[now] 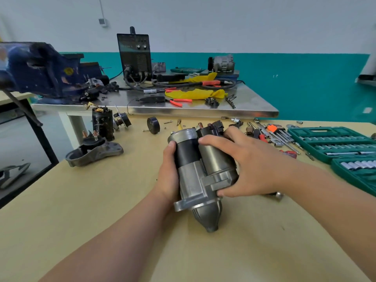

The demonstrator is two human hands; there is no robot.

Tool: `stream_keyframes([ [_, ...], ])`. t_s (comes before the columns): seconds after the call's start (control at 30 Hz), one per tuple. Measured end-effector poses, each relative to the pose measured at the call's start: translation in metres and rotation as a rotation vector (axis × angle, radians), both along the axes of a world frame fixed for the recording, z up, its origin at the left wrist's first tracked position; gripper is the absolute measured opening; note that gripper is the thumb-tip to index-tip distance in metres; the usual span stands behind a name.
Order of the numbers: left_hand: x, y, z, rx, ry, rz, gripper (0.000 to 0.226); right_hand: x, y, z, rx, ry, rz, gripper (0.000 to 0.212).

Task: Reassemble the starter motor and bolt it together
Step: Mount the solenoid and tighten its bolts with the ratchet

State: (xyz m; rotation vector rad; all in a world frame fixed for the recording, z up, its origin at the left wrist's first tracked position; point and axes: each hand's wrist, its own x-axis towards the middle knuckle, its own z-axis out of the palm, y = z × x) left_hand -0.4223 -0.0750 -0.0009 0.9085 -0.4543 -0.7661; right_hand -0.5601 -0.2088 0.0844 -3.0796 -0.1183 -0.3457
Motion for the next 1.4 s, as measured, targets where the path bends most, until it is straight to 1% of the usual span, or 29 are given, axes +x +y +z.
stream_keyframes([
  [0.03, -0.003, -0.001, 0.001, 0.135, -0.092, 0.119, 0.073, -0.003, -0.001, 0.001, -0.008, 0.008, -0.012, 0.101],
  [0.1, -0.010, 0.000, 0.004, 0.420, -0.356, 0.371, 0.063, -0.009, -0.002, 0.002, -0.011, 0.028, -0.035, 0.100],
  [0.13, -0.013, 0.001, 0.004, 0.518, -0.494, 0.441, 0.061, -0.012, -0.003, 0.003, -0.006, 0.047, -0.049, 0.099],
  [0.17, -0.015, 0.003, 0.003, 0.557, -0.621, 0.484, 0.058, -0.014, -0.004, 0.005, 0.002, 0.074, -0.064, 0.099],
  [0.23, -0.021, 0.012, 0.005, 0.477, -0.783, 0.483, 0.047, -0.017, -0.006, 0.010, 0.022, 0.135, -0.094, 0.099],
  [0.27, -0.024, 0.016, 0.008, 0.419, -0.842, 0.428, 0.056, -0.018, -0.006, 0.013, 0.033, 0.165, -0.105, 0.099],
  [0.3, -0.027, 0.020, 0.009, 0.376, -0.919, 0.328, 0.077, -0.018, -0.006, 0.016, 0.042, 0.195, -0.113, 0.099],
  [0.33, -0.031, 0.021, 0.012, 0.379, -0.997, 0.213, 0.098, -0.018, -0.005, 0.019, 0.045, 0.224, -0.117, 0.100],
  [0.37, -0.035, 0.022, 0.018, 0.418, -1.064, 0.110, 0.114, -0.017, -0.004, 0.022, 0.041, 0.253, -0.115, 0.100],
  [0.4, -0.040, 0.022, 0.026, 0.465, -1.108, 0.030, 0.126, -0.015, -0.003, 0.024, 0.033, 0.281, -0.106, 0.101],
  [0.47, -0.044, 0.022, 0.036, 0.543, -1.124, -0.038, 0.136, -0.012, 0.000, 0.027, 0.018, 0.339, -0.086, 0.102],
  [0.53, -0.042, 0.020, 0.040, 0.586, -1.102, -0.082, 0.138, -0.011, 0.000, 0.027, 0.019, 0.384, -0.087, 0.103],
  [0.6, -0.040, 0.019, 0.040, 0.586, -1.058, -0.148, 0.140, -0.011, 0.000, 0.026, 0.032, 0.398, -0.088, 0.104],
  [0.67, -0.038, 0.017, 0.036, 0.551, -1.016, -0.145, 0.139, -0.010, 0.001, 0.025, 0.043, 0.389, -0.087, 0.105],
  [0.8, -0.037, 0.020, 0.031, 0.445, -0.943, -0.083, 0.127, -0.011, 0.002, 0.017, 0.121, 0.322, -0.101, 0.109],
  [0.87, -0.037, 0.024, 0.029, 0.415, -0.943, -0.048, 0.118, -0.011, 0.001, 0.009, 0.193, 0.269, -0.104, 0.113],
  [0.93, -0.037, 0.027, 0.028, 0.377, -0.932, -0.020, 0.111, -0.013, 0.003, 0.000, 0.295, 0.205, -0.086, 0.112],
  [1.03, -0.037, 0.031, 0.027, 0.353, -0.916, 0.001, 0.111, -0.015, 0.005, -0.011, 0.403, 0.124, -0.070, 0.110],
  [1.17, -0.037, 0.032, 0.025, 0.367, -0.924, -0.014, 0.121, -0.015, 0.006, -0.019, 0.461, 0.069, -0.054, 0.112],
  [1.4, -0.036, 0.030, 0.024, 0.352, -0.934, 0.002, 0.110, -0.013, 0.000, -0.028, 0.539, 0.021, -0.022, 0.107],
])
